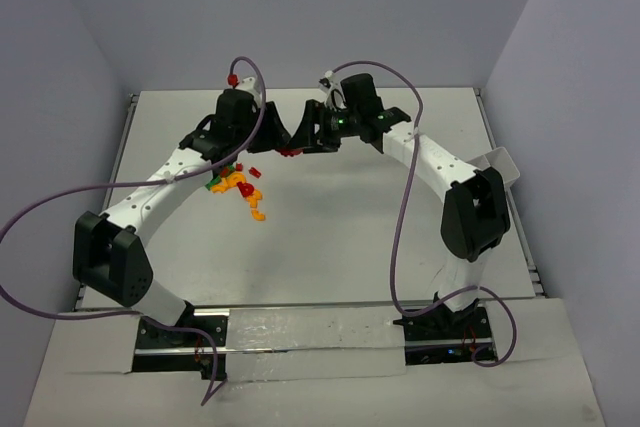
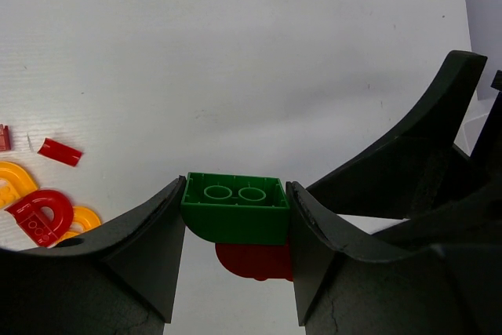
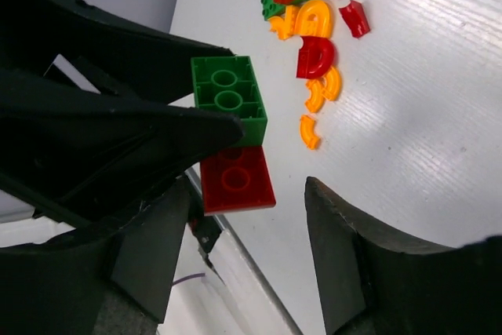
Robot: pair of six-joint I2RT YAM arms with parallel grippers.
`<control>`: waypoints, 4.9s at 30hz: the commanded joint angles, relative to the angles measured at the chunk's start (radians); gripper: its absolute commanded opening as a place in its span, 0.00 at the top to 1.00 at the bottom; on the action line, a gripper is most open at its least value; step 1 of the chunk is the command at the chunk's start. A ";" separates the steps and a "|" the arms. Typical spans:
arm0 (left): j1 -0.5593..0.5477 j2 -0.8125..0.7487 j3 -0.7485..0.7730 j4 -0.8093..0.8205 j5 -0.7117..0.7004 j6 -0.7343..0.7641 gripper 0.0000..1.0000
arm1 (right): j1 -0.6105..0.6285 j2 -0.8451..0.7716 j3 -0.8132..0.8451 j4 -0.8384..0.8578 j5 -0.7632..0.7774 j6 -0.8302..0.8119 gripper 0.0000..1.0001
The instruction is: Sort the legos into containers by color
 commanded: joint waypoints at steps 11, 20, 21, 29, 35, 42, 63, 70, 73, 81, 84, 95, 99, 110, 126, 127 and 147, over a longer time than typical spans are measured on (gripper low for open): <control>-0.014 0.030 0.079 0.016 -0.082 -0.045 1.00 | 0.021 0.004 0.031 0.044 0.018 -0.015 1.00; 0.052 0.067 0.129 0.079 -0.138 -0.078 1.00 | 0.034 -0.024 -0.037 -0.084 0.074 -0.140 1.00; 0.060 0.072 0.136 0.082 -0.121 -0.082 1.00 | 0.028 -0.026 -0.033 -0.106 0.085 -0.160 1.00; 0.063 0.004 0.076 0.070 0.065 0.201 1.00 | -0.200 -0.197 -0.017 -0.448 0.347 -0.587 1.00; 0.061 -0.018 0.064 0.025 0.197 0.303 1.00 | -0.499 -0.216 0.145 -0.766 0.579 -0.915 1.00; 0.060 0.015 0.111 -0.026 0.164 0.327 1.00 | -0.617 -0.294 0.043 -0.790 0.799 -1.049 1.00; 0.063 0.029 0.128 -0.077 0.211 0.356 1.00 | -0.684 -0.084 0.082 -0.755 0.924 -1.055 0.97; 0.063 0.046 0.147 -0.088 0.225 0.349 0.99 | -0.684 -0.049 0.078 -0.714 0.966 -1.040 0.89; 0.063 0.051 0.152 -0.090 0.230 0.348 0.99 | -0.684 -0.035 0.078 -0.712 0.967 -1.037 0.81; 0.071 0.061 0.157 -0.100 0.260 0.349 0.97 | -0.684 -0.036 0.099 -0.741 0.936 -1.024 0.35; 0.082 0.063 0.158 -0.098 0.300 0.323 0.97 | -0.677 -0.053 0.152 -0.796 0.897 -1.011 0.23; 0.161 -0.023 0.022 0.092 0.648 0.030 1.00 | -0.453 -0.256 0.241 -0.732 0.461 -0.915 0.14; 0.197 -0.012 -0.080 0.343 0.976 -0.281 1.00 | -0.253 -0.335 0.100 -0.518 0.305 -0.818 0.11; 0.212 -0.001 -0.240 0.887 1.171 -0.830 0.99 | 0.058 -0.224 0.224 -0.465 0.212 -0.814 0.15; 0.213 0.019 -0.266 0.893 1.146 -0.906 0.98 | 0.211 -0.194 0.349 -0.473 0.306 -0.870 0.20; 0.213 0.018 -0.267 0.893 1.145 -0.907 0.97 | 0.212 -0.186 0.359 -0.470 0.319 -0.867 0.21; 0.206 0.020 -0.273 0.885 1.136 -0.908 0.98 | 0.256 -0.123 0.411 -0.493 0.317 -0.893 0.27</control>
